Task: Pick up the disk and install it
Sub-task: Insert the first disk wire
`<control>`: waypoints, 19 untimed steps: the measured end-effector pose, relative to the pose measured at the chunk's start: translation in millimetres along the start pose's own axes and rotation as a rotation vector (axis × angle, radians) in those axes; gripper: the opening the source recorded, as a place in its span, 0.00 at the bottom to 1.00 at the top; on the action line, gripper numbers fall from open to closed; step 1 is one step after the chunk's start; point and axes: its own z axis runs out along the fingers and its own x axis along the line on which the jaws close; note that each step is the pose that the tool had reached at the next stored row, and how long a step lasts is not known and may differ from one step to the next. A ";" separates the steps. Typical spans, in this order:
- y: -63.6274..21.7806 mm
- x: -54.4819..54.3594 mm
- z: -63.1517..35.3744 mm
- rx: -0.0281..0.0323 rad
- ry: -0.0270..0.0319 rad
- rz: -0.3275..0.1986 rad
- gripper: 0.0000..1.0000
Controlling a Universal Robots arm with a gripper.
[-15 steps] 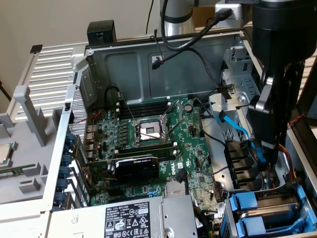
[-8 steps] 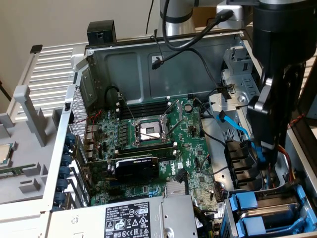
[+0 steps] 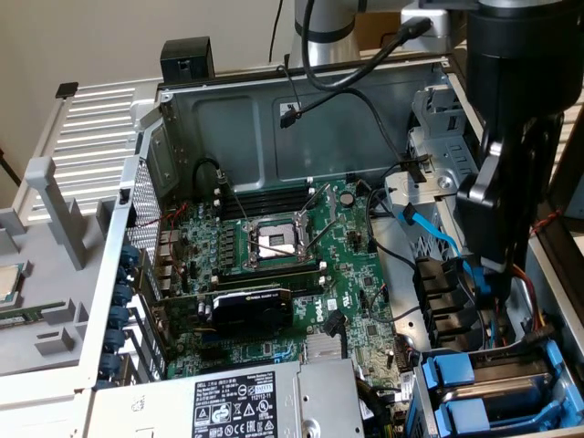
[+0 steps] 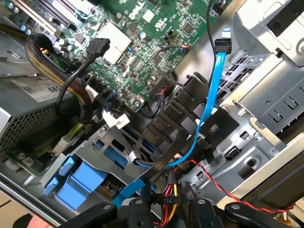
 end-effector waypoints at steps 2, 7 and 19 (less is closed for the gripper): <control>0.3 -0.2 1.1 0.0002 -0.0001 0.000 0.35; 0.5 -0.2 1.9 0.0001 0.0006 0.003 0.35; 0.6 -0.2 2.2 0.0000 0.0006 0.003 0.35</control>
